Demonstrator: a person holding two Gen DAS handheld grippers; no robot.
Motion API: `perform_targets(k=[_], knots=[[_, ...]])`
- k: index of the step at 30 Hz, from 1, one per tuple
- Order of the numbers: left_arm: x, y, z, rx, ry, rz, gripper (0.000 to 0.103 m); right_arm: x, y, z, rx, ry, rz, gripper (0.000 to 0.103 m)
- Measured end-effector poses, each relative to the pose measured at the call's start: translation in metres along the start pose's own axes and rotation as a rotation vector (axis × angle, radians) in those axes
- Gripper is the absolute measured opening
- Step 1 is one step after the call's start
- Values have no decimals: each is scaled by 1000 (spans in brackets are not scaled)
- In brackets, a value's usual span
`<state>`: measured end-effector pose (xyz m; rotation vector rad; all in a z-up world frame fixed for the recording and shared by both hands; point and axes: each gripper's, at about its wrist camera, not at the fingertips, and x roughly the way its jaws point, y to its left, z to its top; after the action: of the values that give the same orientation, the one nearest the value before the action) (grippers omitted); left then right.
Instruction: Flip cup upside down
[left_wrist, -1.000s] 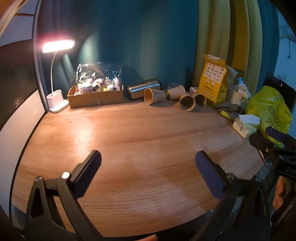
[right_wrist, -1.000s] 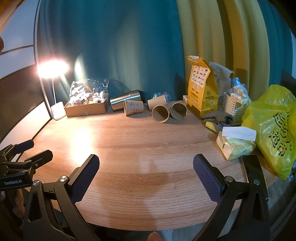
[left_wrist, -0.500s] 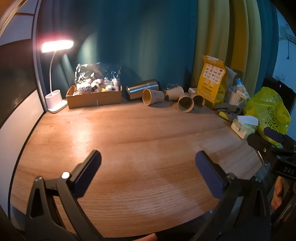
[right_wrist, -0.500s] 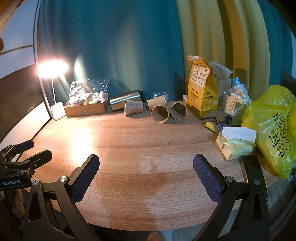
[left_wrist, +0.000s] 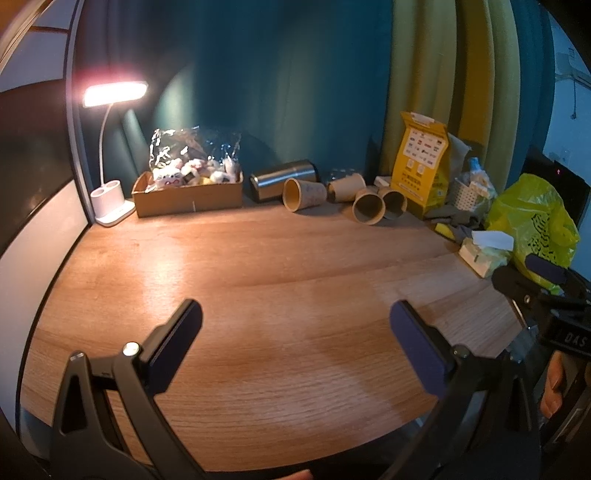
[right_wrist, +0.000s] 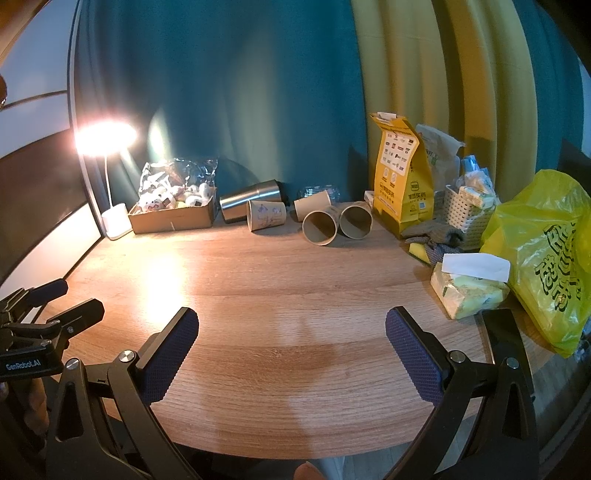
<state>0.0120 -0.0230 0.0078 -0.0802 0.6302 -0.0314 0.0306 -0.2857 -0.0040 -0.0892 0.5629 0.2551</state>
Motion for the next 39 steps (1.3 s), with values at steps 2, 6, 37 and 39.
perform_targets(k=[2,6,37,39], knots=[[0,0,0,0,0,1,102,-1,0,0,1,0,0,102],[0,-1,0,-1,0,1,102,0,0,0,0,-1,0,102],[180,-32,94,185,213,-113,103,96,-65,28,71,72,-84,102],[211,-37,110,228,230,-99,103,109,-76,33,87,77,-97,102]])
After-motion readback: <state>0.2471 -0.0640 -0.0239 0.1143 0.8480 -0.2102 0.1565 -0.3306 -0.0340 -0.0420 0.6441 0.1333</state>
